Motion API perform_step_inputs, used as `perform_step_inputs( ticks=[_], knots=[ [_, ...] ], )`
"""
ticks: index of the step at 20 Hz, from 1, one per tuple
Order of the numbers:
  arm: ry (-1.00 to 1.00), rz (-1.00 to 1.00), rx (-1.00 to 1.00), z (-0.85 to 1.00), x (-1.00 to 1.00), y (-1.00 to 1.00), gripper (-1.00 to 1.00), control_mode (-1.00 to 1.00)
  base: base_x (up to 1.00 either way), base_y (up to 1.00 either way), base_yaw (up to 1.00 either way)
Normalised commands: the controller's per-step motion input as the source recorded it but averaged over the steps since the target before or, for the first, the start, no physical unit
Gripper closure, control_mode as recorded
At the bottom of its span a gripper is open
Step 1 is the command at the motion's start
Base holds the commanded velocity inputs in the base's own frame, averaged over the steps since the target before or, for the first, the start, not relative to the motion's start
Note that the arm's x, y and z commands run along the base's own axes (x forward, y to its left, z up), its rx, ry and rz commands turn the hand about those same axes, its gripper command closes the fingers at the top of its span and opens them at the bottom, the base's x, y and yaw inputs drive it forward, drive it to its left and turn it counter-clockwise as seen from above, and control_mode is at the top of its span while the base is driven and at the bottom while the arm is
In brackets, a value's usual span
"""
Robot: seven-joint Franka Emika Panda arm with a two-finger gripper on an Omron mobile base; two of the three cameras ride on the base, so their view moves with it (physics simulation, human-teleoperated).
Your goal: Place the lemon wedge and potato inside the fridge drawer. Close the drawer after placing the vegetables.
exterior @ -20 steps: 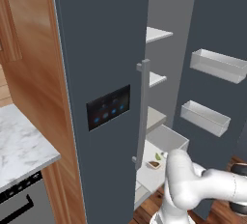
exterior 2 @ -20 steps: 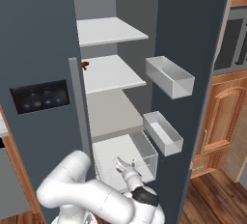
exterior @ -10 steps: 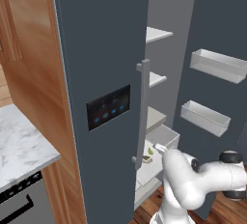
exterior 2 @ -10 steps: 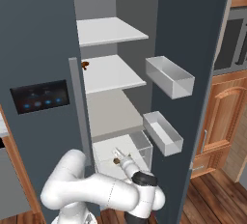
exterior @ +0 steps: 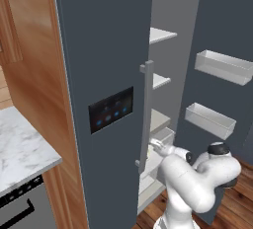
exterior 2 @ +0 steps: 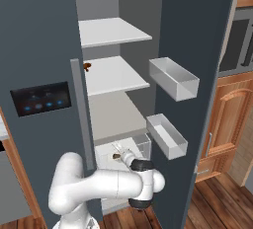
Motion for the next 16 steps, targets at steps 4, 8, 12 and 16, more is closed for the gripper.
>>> perform_step_inputs(
  ticks=[4,8,12,16],
  knots=[
    [0.00,0.03,0.13,-0.33,0.49,0.41,-1.00,-1.00,0.00,0.00,0.00],
    [0.00,0.03,0.14,-0.38,0.44,0.42,-1.00,-1.00,0.00,0.00,0.00],
    [0.00,0.04,0.15,-0.42,0.39,0.43,-1.00,-1.00,0.00,0.00,0.00],
    [-0.01,0.04,0.14,-0.31,0.18,0.26,-1.00,-1.00,0.00,0.00,0.00]
  ],
)
